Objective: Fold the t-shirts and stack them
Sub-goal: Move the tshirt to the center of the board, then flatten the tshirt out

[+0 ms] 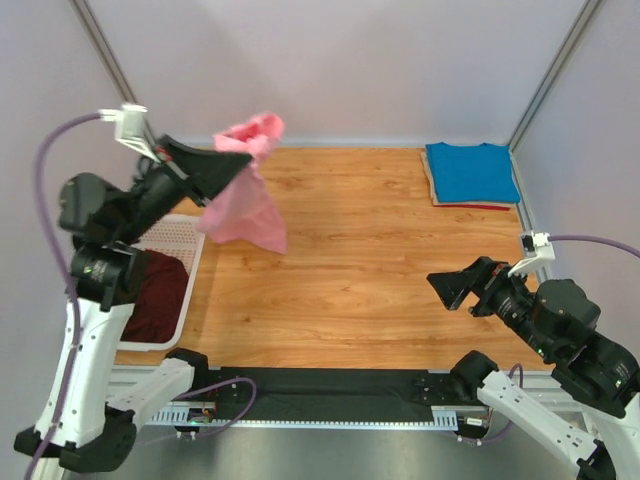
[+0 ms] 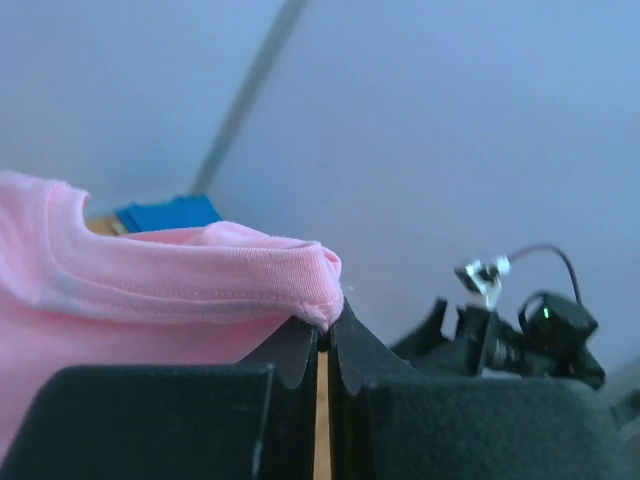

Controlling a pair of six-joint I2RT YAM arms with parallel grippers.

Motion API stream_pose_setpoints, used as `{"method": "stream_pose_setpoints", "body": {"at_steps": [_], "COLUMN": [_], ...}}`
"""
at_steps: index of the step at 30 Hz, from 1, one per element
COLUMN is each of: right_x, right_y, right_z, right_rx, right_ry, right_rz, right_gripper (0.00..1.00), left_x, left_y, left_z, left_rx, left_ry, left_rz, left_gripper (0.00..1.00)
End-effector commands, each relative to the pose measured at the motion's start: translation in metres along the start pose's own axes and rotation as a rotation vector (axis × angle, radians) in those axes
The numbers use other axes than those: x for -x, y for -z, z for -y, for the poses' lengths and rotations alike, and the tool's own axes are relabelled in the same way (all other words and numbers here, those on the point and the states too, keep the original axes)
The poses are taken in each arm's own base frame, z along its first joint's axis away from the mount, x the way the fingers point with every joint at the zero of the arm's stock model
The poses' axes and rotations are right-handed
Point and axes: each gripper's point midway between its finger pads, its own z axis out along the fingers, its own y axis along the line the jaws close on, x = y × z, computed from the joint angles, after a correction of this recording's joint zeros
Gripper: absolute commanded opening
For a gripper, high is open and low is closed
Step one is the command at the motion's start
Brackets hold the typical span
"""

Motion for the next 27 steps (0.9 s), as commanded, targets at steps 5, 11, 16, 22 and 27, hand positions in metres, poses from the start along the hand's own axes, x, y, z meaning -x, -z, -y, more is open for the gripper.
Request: {"method": "stream_pose_setpoints", "body": {"at_steps": [5,11,16,22,27], "right_x": [-0.011,-0.039,-0.063,-0.123,-0.153], "right_y": [-0.005,-0.036,-0.091,-0.158,-0.181], "right_z": [0.019,0.023,0.010,0.036,0.059], "right_rx": [-0.105,-0.156,-0.136,-0.279,-0.368], "right_ry": [-0.047,-0.036,-0.048,-0.088,-0.051], "right_rz": [-0.031,-0.159,-0.265,-0.434,-0.542], "right_gripper": [0.99,0.97,0.89,0.81,0.78], "left_x": [-0.210,-0.283,-0.275,-0.301,-0.329], "left_y": [-0.013,0.044,0.083,0.094,0.093], "left_z": [-0.009,-0.070,-0.149,-0.208,-0.232], "left_rx": [-0.116,0.187,0.607,0.832,0.856], "left_ry": [0.252,0.245,0.074,0.088,0.136], "left_rz": [-0.476,-0.664,-0.708,-0.862,-0.901], "left_gripper": [0.00,0.60,0.70,0.68,0.68]}}
